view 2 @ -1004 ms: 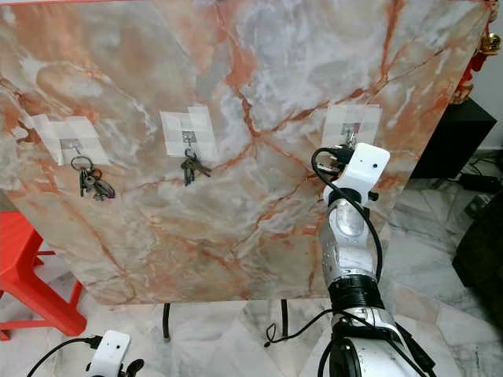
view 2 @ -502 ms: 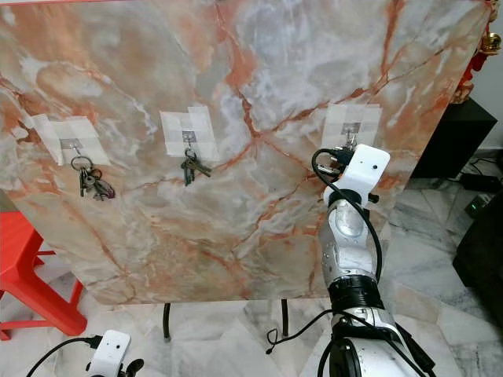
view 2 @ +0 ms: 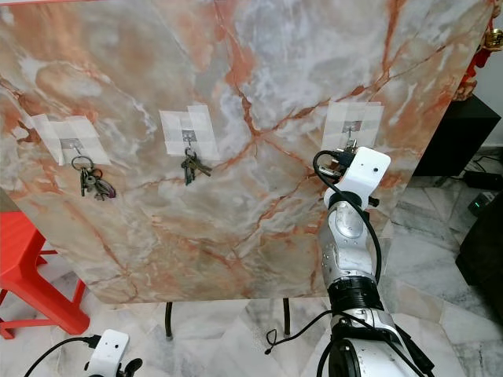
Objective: Hang keys on a hook
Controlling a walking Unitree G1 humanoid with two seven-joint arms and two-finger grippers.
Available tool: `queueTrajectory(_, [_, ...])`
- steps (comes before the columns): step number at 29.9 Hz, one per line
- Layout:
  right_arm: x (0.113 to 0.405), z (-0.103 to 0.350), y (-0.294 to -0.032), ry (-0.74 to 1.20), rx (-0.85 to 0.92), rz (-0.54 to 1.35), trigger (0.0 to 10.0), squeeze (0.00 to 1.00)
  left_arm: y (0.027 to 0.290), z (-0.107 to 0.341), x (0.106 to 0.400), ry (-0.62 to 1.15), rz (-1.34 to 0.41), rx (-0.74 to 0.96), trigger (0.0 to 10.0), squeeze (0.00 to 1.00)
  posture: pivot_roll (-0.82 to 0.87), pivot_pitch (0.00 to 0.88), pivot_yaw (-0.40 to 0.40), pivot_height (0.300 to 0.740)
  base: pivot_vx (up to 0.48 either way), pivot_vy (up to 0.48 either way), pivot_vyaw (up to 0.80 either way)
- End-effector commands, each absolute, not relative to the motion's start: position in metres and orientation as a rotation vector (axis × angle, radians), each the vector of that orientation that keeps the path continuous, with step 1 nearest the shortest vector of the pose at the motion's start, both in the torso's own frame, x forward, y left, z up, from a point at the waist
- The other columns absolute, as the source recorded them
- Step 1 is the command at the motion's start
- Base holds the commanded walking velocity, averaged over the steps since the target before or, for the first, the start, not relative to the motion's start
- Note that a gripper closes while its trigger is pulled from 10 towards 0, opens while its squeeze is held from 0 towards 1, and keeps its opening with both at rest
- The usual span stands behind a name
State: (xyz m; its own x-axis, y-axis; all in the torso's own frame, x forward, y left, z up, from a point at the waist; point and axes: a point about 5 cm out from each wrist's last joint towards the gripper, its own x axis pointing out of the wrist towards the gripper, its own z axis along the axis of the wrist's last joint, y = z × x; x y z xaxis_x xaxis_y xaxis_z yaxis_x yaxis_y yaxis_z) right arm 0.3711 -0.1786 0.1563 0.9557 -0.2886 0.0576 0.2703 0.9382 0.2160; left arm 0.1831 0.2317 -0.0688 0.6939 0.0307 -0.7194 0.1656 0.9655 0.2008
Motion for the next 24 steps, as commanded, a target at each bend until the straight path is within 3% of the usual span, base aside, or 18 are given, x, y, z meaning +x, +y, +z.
queueTrajectory(1, [0.369,0.151,-0.179,-0.075,0.232,-0.289,10.0,1.0,0.232,-0.07,0.181,0.809,-0.093,0.283,10.0,0.0,0.03,0.017,0.007,0.74,0.0,0.0,0.0])
queueTrajectory(12, [0.365,0.151,-0.176,-0.093,0.229,-0.279,10.0,1.0,0.231,-0.07,0.182,0.81,-0.094,0.282,10.0,0.0,0.03,0.018,0.007,0.74,0.0,0.0,0.0])
queueTrajectory(18, [0.339,0.126,-0.178,-0.039,0.181,-0.278,10.0,1.0,0.231,-0.07,0.18,0.811,-0.091,0.278,10.0,0.0,0.03,0.016,0.003,0.74,0.0,0.0,0.0])
queueTrajectory(19, [0.335,0.121,-0.178,-0.024,0.173,-0.276,10.0,0.71,0.231,-0.07,0.181,0.811,-0.091,0.278,10.0,0.0,0.02,0.017,0.001,0.74,0.0,0.0,0.0])
queueTrajectory(20, [0.329,0.115,-0.18,-0.004,0.163,-0.277,10.0,0.22,0.231,-0.07,0.181,0.811,-0.091,0.278,10.0,0.0,0.02,0.016,-0.001,0.74,0.0,0.0,0.0])
queueTrajectory(21, [0.323,0.108,-0.181,0.019,0.153,-0.279,10.0,0.0,0.231,-0.07,0.181,0.81,-0.091,0.277,10.0,0.0,0.02,0.016,-0.001,0.74,0.0,0.0,0.0])
queueTrajectory(24, [0.306,0.086,-0.185,0.102,0.124,-0.28,10.0,0.0,0.231,-0.07,0.181,0.807,-0.085,0.274,10.0,0.0,0.02,0.014,-0.005,0.74,0.0,0.0,0.0])
